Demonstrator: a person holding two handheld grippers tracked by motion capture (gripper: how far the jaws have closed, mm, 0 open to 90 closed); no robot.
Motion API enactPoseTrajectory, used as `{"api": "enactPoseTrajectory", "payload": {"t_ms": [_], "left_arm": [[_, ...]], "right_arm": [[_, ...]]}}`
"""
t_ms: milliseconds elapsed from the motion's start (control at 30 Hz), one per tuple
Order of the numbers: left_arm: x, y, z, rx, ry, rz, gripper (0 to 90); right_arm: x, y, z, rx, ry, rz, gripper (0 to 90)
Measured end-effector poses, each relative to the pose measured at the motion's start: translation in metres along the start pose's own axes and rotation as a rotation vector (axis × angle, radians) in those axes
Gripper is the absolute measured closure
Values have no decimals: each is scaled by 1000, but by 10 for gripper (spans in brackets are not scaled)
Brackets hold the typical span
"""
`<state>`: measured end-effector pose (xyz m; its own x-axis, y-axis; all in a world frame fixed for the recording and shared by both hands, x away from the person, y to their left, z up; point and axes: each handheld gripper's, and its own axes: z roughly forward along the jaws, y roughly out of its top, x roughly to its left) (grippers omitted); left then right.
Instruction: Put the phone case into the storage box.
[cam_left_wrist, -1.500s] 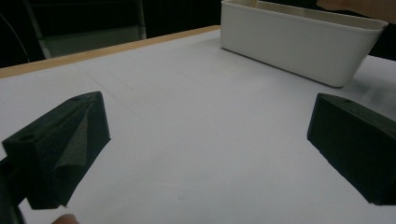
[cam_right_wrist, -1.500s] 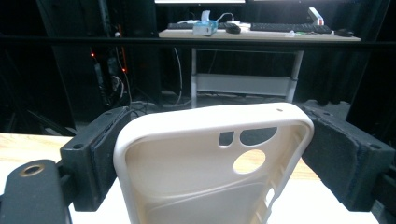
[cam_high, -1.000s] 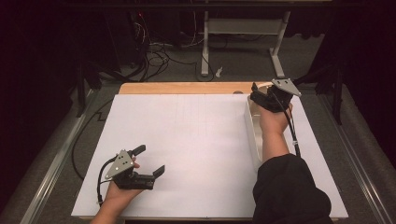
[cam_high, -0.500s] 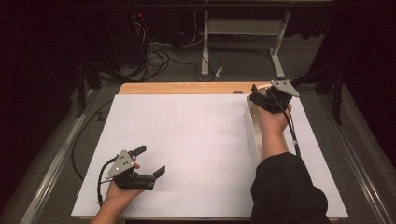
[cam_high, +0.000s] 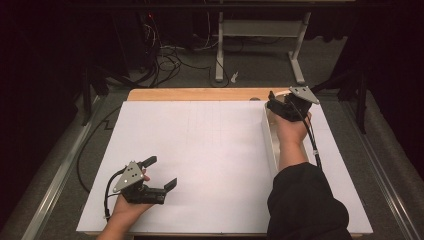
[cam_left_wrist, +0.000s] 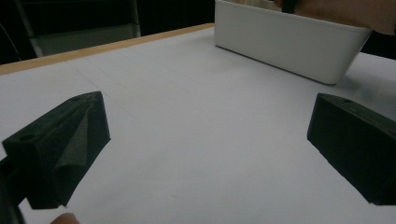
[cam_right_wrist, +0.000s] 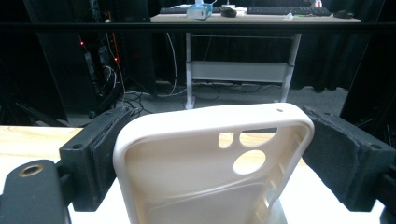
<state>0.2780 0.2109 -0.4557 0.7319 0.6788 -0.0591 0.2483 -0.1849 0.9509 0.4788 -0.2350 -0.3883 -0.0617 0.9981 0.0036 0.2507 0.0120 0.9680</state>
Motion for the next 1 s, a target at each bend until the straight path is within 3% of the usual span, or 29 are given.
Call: {"api": "enactPoseTrajectory", "payload": {"t_ms": [233,1000], "left_arm": [[0,0,-1,-6,3,3,5],[-1,0,0,-5,-4,9,5]], "right_arm": [[0,-1,0,5,4,-4,124],[2,2,3,12,-51,30,119]]}}
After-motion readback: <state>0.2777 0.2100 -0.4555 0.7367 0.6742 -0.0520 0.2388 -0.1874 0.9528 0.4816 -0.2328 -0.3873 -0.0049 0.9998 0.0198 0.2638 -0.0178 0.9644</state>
